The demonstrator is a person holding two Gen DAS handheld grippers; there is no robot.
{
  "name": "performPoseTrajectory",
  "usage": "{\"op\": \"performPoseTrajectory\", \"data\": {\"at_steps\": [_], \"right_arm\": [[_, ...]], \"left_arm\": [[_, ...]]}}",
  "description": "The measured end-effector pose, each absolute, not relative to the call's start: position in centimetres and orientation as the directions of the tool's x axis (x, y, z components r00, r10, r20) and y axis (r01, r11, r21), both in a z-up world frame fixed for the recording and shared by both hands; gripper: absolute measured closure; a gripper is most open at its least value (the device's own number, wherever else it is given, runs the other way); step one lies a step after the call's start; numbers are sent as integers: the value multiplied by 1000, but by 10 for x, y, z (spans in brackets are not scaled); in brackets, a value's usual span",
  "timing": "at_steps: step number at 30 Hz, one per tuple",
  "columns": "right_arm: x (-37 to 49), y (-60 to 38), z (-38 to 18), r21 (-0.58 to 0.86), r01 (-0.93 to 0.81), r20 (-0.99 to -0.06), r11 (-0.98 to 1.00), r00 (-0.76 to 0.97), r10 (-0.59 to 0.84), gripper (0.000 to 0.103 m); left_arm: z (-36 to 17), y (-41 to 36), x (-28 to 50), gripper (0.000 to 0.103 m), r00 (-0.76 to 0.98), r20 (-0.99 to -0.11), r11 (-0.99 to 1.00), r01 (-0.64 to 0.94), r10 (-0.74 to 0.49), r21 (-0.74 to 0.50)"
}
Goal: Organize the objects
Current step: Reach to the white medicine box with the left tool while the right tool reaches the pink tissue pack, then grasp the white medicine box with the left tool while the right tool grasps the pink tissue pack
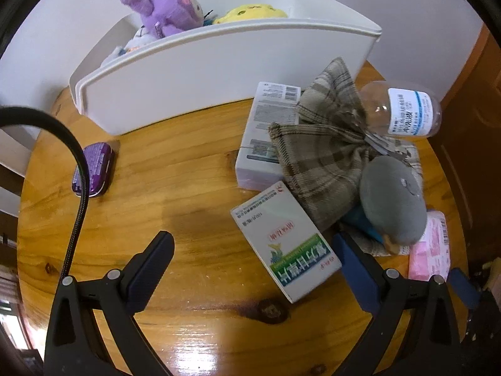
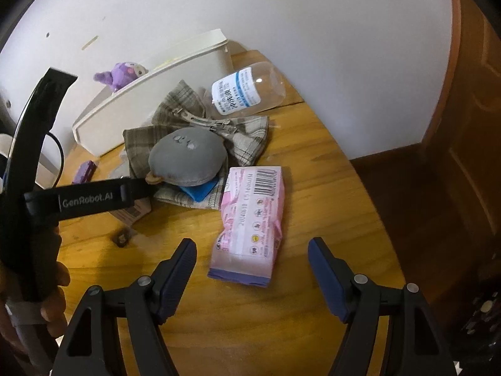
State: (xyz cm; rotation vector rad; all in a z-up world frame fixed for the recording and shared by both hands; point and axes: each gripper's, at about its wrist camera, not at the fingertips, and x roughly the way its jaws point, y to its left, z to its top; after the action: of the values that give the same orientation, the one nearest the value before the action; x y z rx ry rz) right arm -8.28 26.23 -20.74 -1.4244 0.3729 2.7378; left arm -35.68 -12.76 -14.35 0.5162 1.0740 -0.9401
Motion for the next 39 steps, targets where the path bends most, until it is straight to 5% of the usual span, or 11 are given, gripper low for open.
{"op": "performPoseTrajectory", "data": {"at_steps": [20,32,33,35,36,39], "right_arm": [[-86,237,-215,59,-150,-808,-987,-588,41,35],[-86,225,-216,11,-145,-796,-989,-600,79,53],[-86,224,-216,12,-146,-796,-989,-600,79,54],[-85,224,-215,24,-147,-795,-989,-602,71,58],[-84,225,-214,40,-147,-794,-988,-605,58,61],[-83,225,-213,72,-151,-796,-986,-604,35,61]], "left_arm": [[-163,-100,-342,6,171,-915,619,779,-366,-102],[-168,-79,-348,7,197,-896,619,778,-398,-105],[-167,-77,-349,14,204,-891,620,778,-405,-104],[-163,-72,-352,52,223,-874,610,786,-431,-100],[-161,-71,-355,61,229,-869,604,791,-439,-97],[-161,-67,-361,64,247,-866,592,803,-434,-68]]}}
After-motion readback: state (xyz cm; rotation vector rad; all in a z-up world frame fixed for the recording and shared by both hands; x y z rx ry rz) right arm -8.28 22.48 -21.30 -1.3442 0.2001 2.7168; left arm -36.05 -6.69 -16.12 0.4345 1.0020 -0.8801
